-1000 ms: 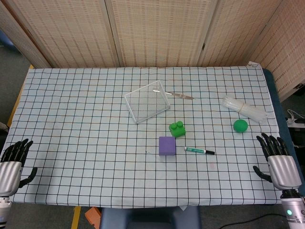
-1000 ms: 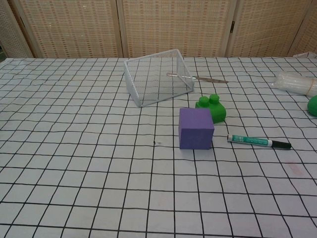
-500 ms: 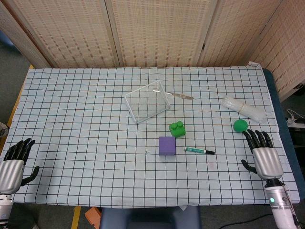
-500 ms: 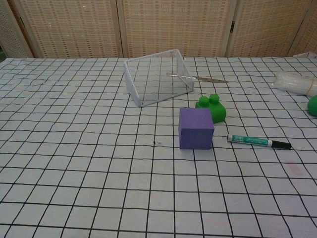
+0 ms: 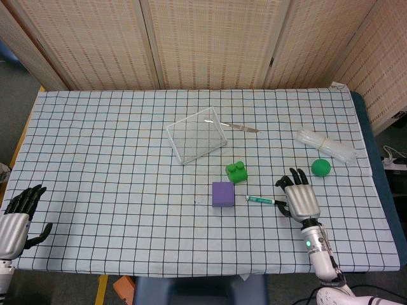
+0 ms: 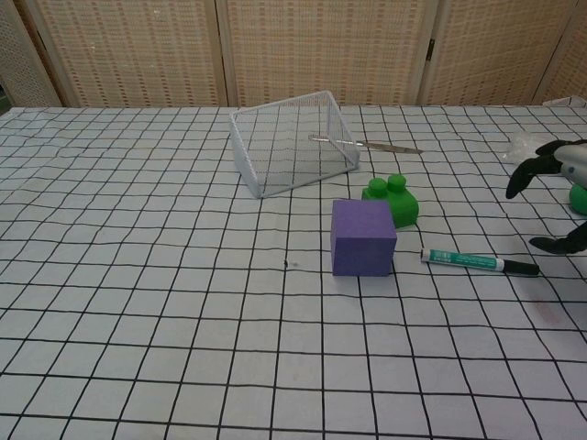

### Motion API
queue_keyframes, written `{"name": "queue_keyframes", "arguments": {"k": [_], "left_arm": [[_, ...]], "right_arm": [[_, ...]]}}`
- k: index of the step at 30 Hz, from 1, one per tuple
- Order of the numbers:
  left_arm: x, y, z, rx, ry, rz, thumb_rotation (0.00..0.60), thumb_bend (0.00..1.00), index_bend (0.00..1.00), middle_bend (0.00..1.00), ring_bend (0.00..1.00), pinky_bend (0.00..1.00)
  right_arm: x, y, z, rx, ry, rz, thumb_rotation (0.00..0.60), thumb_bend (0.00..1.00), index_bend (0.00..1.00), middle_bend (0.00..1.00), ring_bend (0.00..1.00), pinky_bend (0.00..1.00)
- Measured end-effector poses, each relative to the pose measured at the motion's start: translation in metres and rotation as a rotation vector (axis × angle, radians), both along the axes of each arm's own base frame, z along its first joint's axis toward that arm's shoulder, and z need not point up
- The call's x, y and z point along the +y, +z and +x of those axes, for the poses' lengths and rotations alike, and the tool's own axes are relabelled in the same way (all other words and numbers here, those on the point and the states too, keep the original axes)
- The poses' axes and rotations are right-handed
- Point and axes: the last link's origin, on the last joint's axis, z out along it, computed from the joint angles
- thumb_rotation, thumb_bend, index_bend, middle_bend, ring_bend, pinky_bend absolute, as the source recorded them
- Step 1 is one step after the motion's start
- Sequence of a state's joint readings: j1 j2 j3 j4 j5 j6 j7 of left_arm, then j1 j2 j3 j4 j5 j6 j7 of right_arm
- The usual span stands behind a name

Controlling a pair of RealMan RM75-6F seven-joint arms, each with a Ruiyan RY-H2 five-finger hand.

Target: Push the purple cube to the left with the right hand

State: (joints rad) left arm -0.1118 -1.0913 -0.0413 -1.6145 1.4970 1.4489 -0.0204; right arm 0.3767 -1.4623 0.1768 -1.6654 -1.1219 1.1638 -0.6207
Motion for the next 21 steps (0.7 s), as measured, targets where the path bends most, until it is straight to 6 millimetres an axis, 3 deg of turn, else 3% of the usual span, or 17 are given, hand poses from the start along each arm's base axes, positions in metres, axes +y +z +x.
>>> {"name": "queue_keyframes", "arguments": {"k": [11, 21], "left_arm": [[-0.001, 0.008, -0.004, -0.049, 0.005, -0.010, 0.600, 0.37, 0.00, 0.00, 0.00, 0.12], [-0.002, 0.016, -0.006, -0.092, -0.002, -0.016, 0.600, 0.38, 0.00, 0.00, 0.00, 0.12]], "right_arm": [[-0.010, -0.051, 0.016, 0.060, -0.035, 0.043, 0.600, 0.22, 0.41, 0.32, 0.03, 0.00], [-0.023, -0.070, 0.028, 0.129, -0.069, 0.029, 0.600, 0.22, 0.46, 0.35, 0.06, 0.00]]}}
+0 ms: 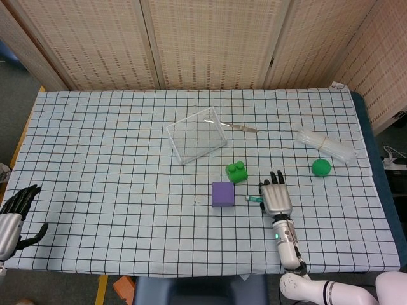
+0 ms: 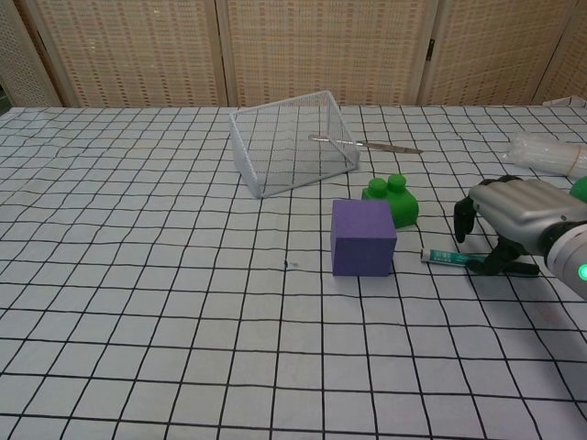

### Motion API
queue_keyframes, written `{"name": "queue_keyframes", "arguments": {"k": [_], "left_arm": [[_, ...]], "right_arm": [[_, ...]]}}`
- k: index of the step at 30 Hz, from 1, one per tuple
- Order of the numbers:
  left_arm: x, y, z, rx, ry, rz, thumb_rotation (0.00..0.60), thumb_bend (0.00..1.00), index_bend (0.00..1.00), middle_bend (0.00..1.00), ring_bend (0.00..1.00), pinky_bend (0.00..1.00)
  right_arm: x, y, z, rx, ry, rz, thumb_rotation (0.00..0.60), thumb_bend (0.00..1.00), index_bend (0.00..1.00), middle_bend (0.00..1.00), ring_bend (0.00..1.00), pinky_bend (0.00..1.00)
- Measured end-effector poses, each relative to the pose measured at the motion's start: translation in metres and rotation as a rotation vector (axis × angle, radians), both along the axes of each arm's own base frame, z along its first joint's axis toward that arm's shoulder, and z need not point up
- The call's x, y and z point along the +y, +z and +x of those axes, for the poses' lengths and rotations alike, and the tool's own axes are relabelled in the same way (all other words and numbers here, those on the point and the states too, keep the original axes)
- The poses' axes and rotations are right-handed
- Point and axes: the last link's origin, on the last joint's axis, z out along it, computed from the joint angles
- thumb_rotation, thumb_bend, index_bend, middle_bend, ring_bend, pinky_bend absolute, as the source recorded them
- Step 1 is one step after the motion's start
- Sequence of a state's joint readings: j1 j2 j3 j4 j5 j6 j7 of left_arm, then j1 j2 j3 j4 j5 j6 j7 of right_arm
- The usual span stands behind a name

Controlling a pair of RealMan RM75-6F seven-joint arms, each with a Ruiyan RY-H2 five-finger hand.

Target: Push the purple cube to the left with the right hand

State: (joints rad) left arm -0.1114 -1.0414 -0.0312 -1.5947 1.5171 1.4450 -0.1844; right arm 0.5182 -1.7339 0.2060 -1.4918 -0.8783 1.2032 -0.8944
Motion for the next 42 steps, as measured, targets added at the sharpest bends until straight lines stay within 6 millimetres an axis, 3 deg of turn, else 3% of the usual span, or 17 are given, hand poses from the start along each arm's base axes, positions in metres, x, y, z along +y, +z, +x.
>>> {"name": "queue_keyframes", "arguments": {"k": [38, 42], "left_arm": [[-0.002, 0.010, -0.004, -0.022, 0.001, 0.020, 0.600, 0.38, 0.00, 0.00, 0.00, 0.12], [-0.001, 0.010, -0.004, -0.022, 0.004, 0.024, 0.600, 0.38, 0.00, 0.00, 0.00, 0.12]], "right_arm": [[0.004, -0.017, 0.009, 0.054, -0.003, 0.054, 0.600, 0.25, 0.52, 0.41, 0.13, 0.02], [0.005, -0.018, 0.010, 0.056, 0.001, 0.059, 0.600, 0.27, 0.62, 0.48, 0.19, 0.06]]}}
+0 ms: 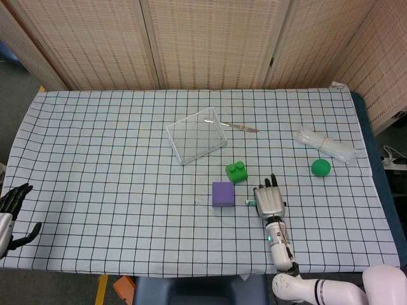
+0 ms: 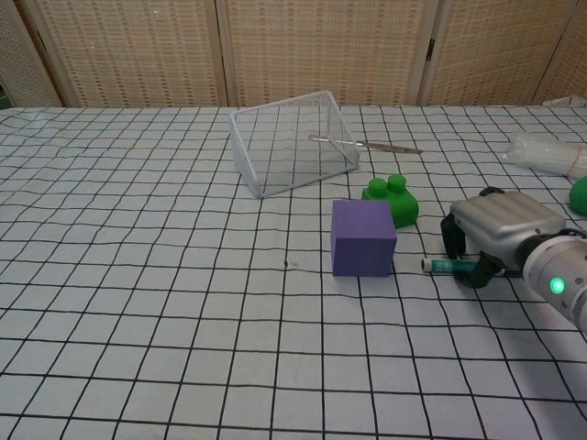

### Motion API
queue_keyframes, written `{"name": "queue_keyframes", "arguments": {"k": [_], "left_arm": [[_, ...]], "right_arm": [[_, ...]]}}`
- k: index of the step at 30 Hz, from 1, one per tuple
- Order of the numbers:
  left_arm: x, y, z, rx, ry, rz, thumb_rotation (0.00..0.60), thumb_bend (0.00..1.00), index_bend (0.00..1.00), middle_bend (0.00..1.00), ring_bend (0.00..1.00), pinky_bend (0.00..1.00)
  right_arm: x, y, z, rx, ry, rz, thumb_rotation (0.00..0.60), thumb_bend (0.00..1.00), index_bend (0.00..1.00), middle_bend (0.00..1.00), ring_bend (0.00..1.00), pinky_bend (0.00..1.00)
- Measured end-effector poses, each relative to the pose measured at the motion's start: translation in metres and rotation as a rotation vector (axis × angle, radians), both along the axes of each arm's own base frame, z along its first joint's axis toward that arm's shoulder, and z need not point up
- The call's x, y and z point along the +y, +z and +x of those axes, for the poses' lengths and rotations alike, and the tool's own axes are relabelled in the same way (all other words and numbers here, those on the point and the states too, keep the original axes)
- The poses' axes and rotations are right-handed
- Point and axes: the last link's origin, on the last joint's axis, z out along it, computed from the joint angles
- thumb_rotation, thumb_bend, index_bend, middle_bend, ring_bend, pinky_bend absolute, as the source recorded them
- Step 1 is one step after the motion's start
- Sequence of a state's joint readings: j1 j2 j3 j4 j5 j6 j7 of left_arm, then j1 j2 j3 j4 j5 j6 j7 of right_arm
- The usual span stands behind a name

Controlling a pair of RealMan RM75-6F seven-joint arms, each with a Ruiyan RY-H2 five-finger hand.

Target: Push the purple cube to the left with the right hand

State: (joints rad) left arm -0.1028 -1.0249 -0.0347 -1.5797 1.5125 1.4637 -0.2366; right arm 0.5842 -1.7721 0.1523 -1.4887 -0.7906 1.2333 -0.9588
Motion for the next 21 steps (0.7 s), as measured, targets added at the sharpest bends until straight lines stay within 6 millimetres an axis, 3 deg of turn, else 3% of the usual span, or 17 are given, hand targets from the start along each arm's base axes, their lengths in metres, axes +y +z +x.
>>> {"name": "queue_keyframes", "arguments": {"k": [4, 11, 21], "left_arm": [[-0.0001, 0.0009, -0.0004, 0.001, 0.001, 0.003, 0.600, 0.38, 0.00, 0.00, 0.00, 0.12], [-0.0005, 0.0016, -0.0005, 0.007, 0.002, 0.012, 0.600, 0.38, 0.00, 0.00, 0.00, 0.12], [-0.0014, 0.0037, -0.0006, 0.004, 0.002, 0.023, 0.600, 0.38, 0.00, 0.00, 0.00, 0.12]], "right_arm": [[0.0014, 0.0004, 0.0010, 0.010, 0.014, -0.002, 0.600, 0.30, 0.73, 0.57, 0.28, 0.10], [0.0023, 0.0010, 0.0011, 0.028, 0.022, -0.003, 0.600, 0.32, 0.77, 0.60, 0.30, 0.11], [0.0011, 0.0087, -0.0011, 0.015, 0.025, -0.040, 0.600, 0.40, 0.92, 0.71, 0.41, 0.17]]}}
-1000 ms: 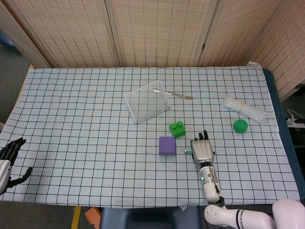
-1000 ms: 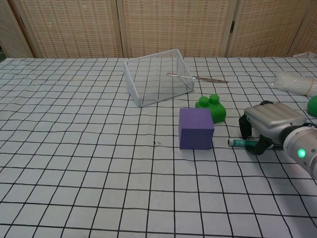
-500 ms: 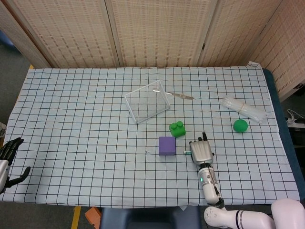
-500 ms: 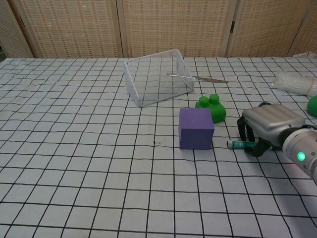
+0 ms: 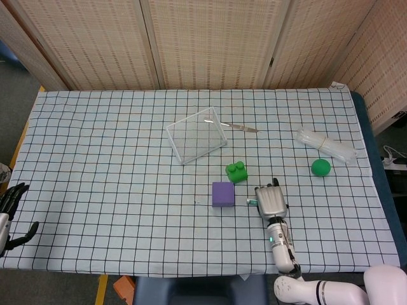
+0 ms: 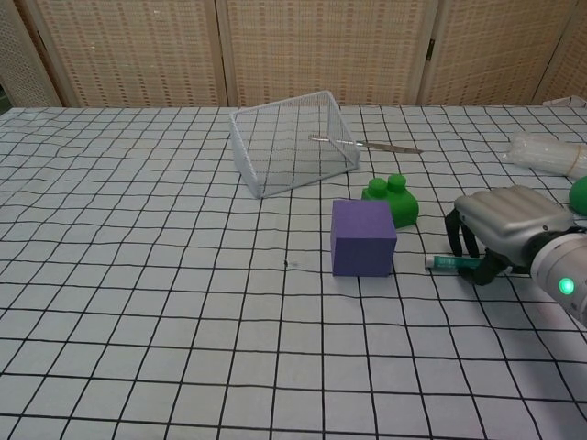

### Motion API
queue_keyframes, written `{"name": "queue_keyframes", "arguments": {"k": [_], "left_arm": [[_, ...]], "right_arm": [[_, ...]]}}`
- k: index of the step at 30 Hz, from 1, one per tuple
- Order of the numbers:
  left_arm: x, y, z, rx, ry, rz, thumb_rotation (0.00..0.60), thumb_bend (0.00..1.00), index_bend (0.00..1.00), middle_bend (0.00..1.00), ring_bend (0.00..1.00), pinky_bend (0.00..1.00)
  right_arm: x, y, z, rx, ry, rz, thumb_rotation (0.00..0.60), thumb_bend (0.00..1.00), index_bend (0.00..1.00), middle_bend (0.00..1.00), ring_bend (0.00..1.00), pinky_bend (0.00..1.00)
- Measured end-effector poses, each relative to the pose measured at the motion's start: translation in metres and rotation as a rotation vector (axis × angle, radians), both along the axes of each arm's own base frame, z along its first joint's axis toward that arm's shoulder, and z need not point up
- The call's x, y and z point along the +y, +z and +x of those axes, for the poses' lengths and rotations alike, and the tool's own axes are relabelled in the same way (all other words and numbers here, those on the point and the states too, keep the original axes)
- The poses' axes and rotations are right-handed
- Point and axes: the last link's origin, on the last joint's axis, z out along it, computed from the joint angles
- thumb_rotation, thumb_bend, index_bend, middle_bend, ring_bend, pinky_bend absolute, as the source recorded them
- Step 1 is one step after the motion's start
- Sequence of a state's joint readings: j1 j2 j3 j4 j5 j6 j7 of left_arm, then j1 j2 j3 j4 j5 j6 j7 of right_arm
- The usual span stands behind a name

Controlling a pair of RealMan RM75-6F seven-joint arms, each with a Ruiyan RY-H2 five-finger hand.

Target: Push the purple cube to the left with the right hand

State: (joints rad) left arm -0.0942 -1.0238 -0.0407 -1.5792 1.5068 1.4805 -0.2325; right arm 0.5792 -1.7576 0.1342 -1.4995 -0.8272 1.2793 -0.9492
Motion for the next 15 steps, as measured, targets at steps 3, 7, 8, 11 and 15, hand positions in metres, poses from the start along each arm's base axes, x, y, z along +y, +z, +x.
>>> {"name": "queue_keyframes", "arguments": {"k": [3, 7, 8, 11, 15], "left_arm": [[0.000, 0.001, 0.000, 0.000, 0.000, 0.003, 0.600, 0.38, 0.00, 0.00, 0.00, 0.12], [0.000, 0.000, 0.000, 0.003, 0.001, 0.002, 0.600, 0.38, 0.00, 0.00, 0.00, 0.12], [0.000, 0.000, 0.000, 0.004, 0.002, 0.002, 0.600, 0.38, 0.00, 0.00, 0.00, 0.12], [0.000, -0.001, 0.000, 0.009, 0.003, 0.003, 0.600, 0.38, 0.00, 0.00, 0.00, 0.12], [0.001, -0.001, 0.000, 0.012, 0.006, 0.005, 0.600, 0.38, 0.00, 0.00, 0.00, 0.12]], "right_arm": [[-0.002, 0.005, -0.002, -0.016, -0.001, -0.019, 0.600, 0.41, 0.94, 0.73, 0.42, 0.18], [-0.004, 0.011, -0.004, -0.042, 0.001, -0.040, 0.600, 0.42, 0.97, 0.75, 0.43, 0.18], [-0.005, 0.012, -0.005, -0.050, 0.002, -0.045, 0.600, 0.42, 0.97, 0.75, 0.43, 0.18], [-0.008, 0.014, -0.004, -0.070, 0.006, -0.047, 0.600, 0.42, 0.98, 0.76, 0.44, 0.18], [-0.012, 0.011, 0.000, -0.079, 0.024, -0.034, 0.600, 0.42, 0.98, 0.76, 0.45, 0.18]]}}
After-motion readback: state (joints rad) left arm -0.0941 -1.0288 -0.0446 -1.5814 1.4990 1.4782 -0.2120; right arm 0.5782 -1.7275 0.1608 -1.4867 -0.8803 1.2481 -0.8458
